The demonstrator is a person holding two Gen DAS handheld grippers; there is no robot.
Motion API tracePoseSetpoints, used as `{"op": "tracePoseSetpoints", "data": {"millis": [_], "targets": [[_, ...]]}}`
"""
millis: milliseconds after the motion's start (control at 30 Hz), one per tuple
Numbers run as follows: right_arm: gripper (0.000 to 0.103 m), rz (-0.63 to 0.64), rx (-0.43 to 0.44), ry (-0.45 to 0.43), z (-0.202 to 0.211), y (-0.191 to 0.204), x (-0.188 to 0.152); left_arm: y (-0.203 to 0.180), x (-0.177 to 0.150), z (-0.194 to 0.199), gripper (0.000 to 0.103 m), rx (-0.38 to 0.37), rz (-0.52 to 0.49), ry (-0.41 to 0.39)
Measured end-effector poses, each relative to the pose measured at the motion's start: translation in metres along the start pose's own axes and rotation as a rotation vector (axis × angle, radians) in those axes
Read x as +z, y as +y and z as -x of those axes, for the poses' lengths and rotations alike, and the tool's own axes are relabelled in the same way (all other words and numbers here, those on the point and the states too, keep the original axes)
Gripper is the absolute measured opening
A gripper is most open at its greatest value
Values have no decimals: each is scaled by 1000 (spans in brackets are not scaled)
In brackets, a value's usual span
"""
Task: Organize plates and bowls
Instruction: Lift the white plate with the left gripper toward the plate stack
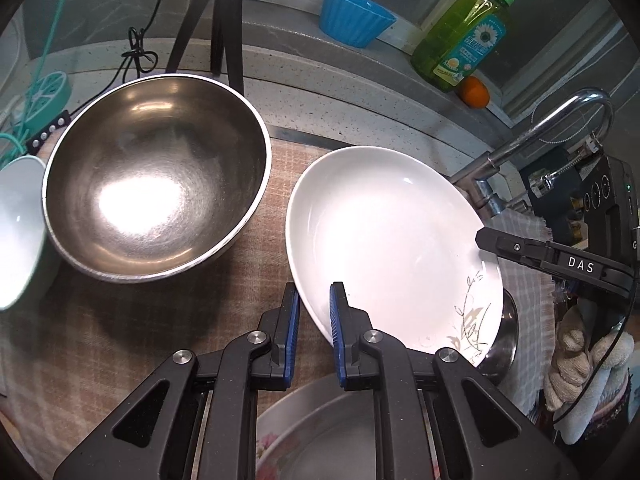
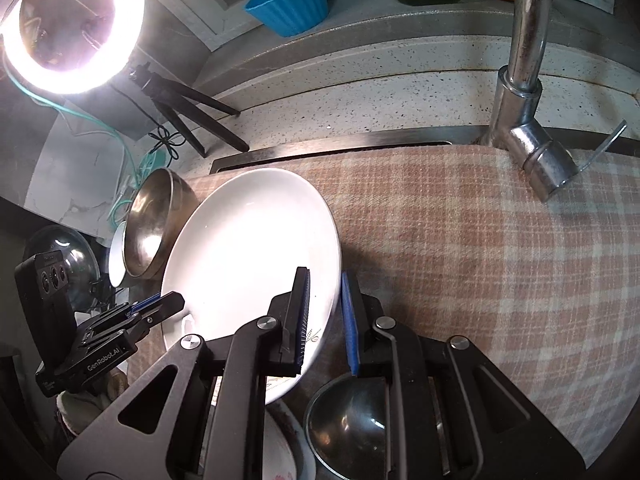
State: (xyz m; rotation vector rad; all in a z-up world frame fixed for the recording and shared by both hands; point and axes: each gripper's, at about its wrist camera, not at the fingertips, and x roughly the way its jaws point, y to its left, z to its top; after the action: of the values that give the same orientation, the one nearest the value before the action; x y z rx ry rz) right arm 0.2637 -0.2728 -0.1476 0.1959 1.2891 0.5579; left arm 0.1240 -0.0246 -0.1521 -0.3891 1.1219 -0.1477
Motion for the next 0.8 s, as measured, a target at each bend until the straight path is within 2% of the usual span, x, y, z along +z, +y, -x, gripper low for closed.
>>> {"op": "tracePoseSetpoints", "data": {"millis": [500,800], "targets": [[16,-10,39,-25,27,23,-55,7,-30,39,13,-7,-29,-15],[16,-29,33,-26,40,33,-101,9,-53,53,13,-22,-59,2]]}}
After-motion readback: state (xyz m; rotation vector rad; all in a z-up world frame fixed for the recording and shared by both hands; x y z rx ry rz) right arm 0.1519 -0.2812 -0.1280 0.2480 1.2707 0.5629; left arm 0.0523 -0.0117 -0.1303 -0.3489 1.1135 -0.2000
